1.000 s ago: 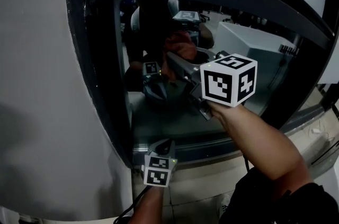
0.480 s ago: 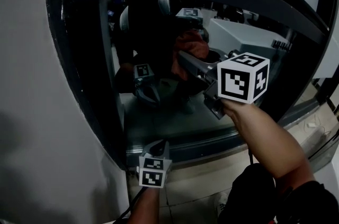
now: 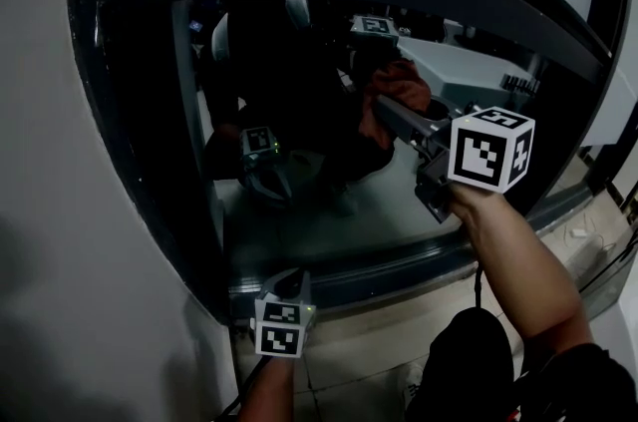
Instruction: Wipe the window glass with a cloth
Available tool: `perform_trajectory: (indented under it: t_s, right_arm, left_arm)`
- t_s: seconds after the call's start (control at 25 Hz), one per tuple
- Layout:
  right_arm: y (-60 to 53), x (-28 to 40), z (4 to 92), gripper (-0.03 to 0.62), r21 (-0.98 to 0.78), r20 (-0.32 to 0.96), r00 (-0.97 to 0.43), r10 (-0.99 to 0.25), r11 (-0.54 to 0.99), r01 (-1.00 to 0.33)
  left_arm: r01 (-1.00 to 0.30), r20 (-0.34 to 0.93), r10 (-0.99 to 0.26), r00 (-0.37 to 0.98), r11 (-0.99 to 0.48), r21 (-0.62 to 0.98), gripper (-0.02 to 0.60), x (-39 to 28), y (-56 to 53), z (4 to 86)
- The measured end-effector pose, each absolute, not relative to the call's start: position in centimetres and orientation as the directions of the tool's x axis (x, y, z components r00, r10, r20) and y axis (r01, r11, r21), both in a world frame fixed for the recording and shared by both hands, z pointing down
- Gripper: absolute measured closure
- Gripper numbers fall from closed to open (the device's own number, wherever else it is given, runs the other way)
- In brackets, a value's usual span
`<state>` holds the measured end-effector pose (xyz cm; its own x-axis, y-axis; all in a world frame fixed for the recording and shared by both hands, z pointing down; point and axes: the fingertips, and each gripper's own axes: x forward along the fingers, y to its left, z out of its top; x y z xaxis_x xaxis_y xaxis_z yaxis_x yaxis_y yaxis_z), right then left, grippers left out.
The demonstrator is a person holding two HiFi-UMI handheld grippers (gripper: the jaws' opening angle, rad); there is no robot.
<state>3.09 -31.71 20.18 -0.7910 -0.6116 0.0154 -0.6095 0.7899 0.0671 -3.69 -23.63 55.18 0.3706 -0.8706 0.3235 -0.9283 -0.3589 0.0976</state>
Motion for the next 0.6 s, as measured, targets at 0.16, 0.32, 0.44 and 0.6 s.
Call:
perform_trajectory:
  t_s: [0.16,0.32,0.44,0.6]
  right_arm:
    - [-32.5,5.7,19.8,0.490,0.060,0.004,-0.763,-0.646,0.762,-0.645]
    - [-33.2,8.1,19.6,0.488,0.066,0.002,-0.737,-0.676,0.736,-0.674]
    - [-33.8,9.9,19.5,0.488,0.070,-0.002,-0.714,-0.700,0.713,-0.698]
    - [-34.5,12.5,19.7,0.488,0.070,-0.003,-0.684,-0.729,0.683,-0.727]
  left_arm:
    - [-0.933,0.325,-0.875,0.359,-0.346,0.100,0.565,-4.2,-23.7,55.3]
    - [-0.934,0.329,-0.874,0.357,-0.345,0.097,0.565,-4.2,-23.8,55.4]
    - [-0.934,0.332,-0.873,0.357,-0.345,0.095,0.565,-4.2,-23.9,55.6]
    - [-0.934,0.333,-0.873,0.357,-0.346,0.094,0.565,-3.9,-23.9,55.6]
